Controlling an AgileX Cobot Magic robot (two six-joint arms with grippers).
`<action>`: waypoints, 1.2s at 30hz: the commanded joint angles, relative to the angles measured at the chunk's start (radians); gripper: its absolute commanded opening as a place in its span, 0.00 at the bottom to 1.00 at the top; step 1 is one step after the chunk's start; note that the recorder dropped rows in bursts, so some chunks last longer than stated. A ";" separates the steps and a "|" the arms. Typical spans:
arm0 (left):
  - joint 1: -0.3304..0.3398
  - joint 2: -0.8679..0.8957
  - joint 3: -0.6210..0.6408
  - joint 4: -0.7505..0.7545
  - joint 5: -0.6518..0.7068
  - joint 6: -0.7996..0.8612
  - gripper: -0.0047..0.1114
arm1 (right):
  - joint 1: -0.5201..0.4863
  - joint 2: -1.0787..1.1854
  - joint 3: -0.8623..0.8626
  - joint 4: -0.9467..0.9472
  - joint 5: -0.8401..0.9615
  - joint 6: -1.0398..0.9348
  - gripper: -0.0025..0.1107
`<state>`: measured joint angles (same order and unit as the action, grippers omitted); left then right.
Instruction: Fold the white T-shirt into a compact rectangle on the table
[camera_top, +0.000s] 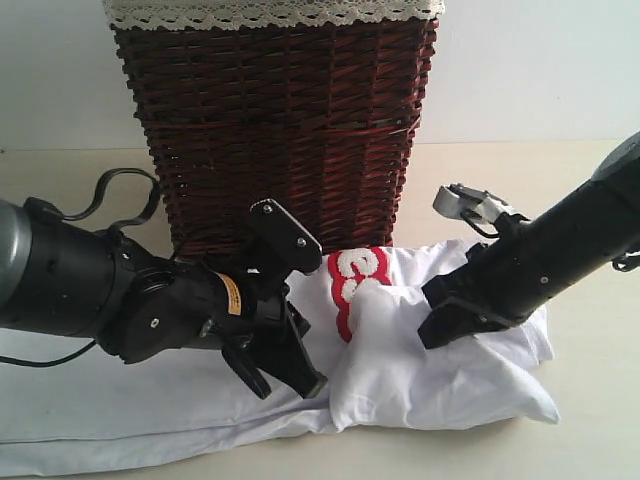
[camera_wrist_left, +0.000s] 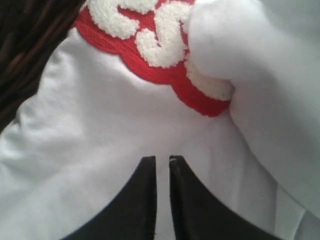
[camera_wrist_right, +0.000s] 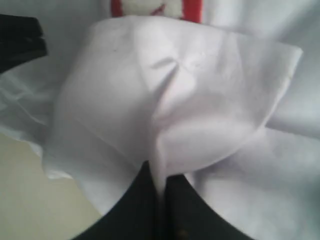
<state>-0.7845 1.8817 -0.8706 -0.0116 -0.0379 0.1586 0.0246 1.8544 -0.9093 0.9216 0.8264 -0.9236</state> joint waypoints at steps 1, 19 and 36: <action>-0.006 0.015 -0.004 -0.012 -0.023 -0.009 0.15 | -0.002 -0.039 -0.005 0.040 -0.031 -0.048 0.02; -0.052 0.015 -0.004 -0.012 -0.203 -0.066 0.15 | -0.002 0.007 -0.005 0.017 -0.356 0.065 0.52; -0.097 0.165 -0.166 0.002 -0.246 -0.111 0.15 | -0.002 -0.163 -0.005 -0.009 -0.123 0.077 0.18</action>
<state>-0.8705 2.0050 -0.9989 -0.0089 -0.3195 0.0798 0.0246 1.7008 -0.9093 0.9367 0.6168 -0.8384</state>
